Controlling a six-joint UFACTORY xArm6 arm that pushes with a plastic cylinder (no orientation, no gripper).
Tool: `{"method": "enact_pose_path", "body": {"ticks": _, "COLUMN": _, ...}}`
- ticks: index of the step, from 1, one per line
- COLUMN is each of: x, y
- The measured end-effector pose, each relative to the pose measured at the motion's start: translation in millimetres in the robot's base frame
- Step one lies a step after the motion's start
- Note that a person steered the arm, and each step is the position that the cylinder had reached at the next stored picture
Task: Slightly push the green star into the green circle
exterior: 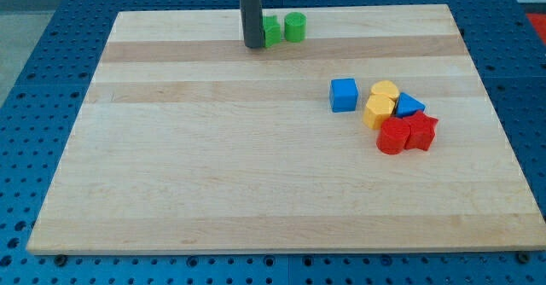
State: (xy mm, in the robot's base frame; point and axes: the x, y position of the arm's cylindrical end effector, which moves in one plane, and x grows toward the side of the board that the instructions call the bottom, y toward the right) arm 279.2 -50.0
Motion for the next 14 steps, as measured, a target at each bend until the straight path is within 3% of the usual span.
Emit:
{"method": "enact_pose_path", "body": {"ticks": 3, "x": 32.0, "y": -32.0}}
{"method": "enact_pose_path", "body": {"ticks": 5, "x": -16.9, "y": -10.5}}
{"method": "enact_pose_path", "body": {"ticks": 7, "x": -18.6, "y": 6.3}}
{"method": "enact_pose_path", "body": {"ticks": 8, "x": -15.4, "y": 4.8}}
{"method": "enact_pose_path", "body": {"ticks": 10, "x": 46.3, "y": 1.8}}
{"method": "enact_pose_path", "body": {"ticks": 14, "x": 40.9, "y": 28.0}}
